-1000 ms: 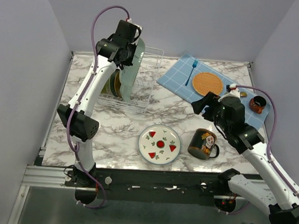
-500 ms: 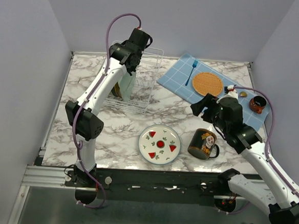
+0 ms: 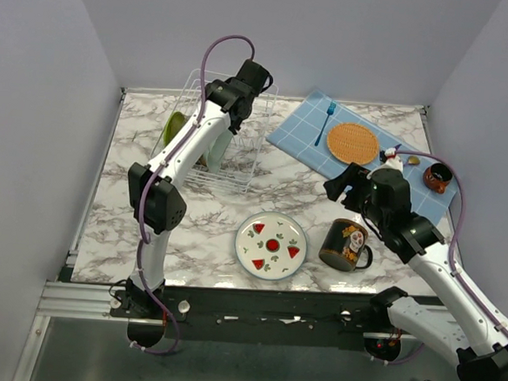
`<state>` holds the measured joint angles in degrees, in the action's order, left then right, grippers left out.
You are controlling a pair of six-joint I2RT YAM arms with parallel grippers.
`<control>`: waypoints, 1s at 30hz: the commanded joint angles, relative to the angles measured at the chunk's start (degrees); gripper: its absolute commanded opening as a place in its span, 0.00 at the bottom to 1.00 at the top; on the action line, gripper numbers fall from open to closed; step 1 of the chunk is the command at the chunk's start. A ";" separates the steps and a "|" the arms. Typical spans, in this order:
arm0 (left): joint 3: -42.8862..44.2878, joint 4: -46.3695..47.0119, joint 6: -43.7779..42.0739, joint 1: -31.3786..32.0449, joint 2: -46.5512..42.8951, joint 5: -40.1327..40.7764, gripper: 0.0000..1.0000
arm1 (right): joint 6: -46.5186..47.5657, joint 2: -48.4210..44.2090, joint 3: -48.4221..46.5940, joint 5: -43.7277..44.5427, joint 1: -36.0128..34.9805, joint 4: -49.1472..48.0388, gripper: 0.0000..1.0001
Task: Load the plates into the dish rack
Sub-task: Insert the plate into the dish rack.
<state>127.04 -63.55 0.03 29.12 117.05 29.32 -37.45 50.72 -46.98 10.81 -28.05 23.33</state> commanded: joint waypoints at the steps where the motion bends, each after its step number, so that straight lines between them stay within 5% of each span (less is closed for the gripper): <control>1: 1.54 1.76 -0.30 0.23 -0.34 6.27 0.00 | 0.01 -0.89 0.84 0.53 0.19 1.54 0.81; 30: 5.50 -3.86 3.92 1.46 5.82 14.54 0.00 | 0.71 -0.53 0.75 0.62 0.19 2.07 0.82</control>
<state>129.78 -67.02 3.07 30.85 122.96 36.05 -37.43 50.57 -46.70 10.83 -28.05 23.70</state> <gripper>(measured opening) 0.265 0.814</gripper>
